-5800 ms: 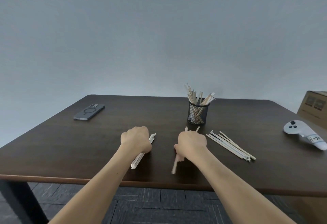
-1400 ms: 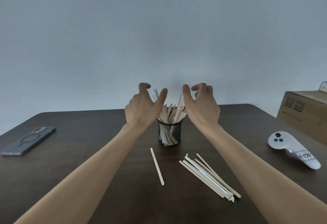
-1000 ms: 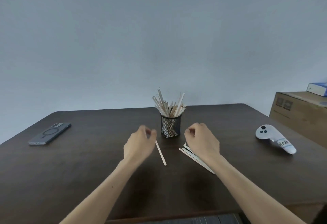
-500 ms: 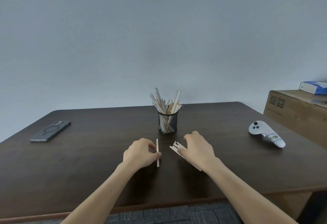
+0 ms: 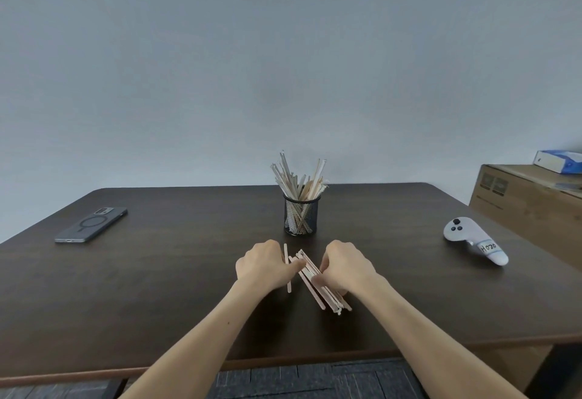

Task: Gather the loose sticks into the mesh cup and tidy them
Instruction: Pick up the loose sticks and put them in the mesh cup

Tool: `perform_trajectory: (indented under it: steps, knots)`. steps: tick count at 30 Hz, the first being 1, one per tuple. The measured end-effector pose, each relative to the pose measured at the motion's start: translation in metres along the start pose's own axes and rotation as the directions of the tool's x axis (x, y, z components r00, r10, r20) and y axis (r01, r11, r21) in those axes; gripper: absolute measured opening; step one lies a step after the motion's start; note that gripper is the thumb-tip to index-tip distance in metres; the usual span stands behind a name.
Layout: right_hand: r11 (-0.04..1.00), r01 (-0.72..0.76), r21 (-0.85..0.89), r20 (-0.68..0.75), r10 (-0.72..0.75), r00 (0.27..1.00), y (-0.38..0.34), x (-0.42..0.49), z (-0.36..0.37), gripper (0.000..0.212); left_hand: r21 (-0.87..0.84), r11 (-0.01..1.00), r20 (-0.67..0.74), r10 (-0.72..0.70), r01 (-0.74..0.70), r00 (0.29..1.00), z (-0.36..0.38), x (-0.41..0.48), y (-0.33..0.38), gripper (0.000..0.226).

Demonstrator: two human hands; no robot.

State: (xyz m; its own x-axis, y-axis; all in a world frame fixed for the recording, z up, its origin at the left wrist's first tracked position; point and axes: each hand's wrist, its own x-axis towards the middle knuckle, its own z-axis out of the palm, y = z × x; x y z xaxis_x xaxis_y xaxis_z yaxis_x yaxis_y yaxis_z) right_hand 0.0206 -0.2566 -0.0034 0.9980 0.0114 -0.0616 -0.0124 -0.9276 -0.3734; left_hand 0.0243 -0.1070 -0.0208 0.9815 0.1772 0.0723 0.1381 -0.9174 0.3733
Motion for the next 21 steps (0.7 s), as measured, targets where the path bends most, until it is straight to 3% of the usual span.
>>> perform_trajectory:
  steps: [6,10,15,21]
  knots:
    - [0.995,-0.010,0.104,0.059,0.003,0.998,0.001,0.010,-0.002,0.017,-0.029,0.998,0.074,-0.048,0.050,0.996,-0.005,0.010,-0.005,0.026]
    - [0.997,-0.026,0.076,0.077,0.020,0.997,0.005,0.014,-0.006,0.020,-0.032,0.996,0.064,-0.078,0.080,0.995,-0.013,0.015,-0.019,0.025]
    - [0.983,0.030,-0.183,0.006,-0.029,1.000,-0.005,0.005,-0.007,0.047,0.205,0.978,-0.061,-0.026,0.038,0.998,-0.014,0.015,-0.021,0.023]
    - [0.914,0.062,-0.401,0.019,-0.059,0.998,-0.019,0.005,-0.007,0.038,0.337,0.941,-0.017,-0.023,0.028,1.000,-0.018,0.016,-0.017,0.010]
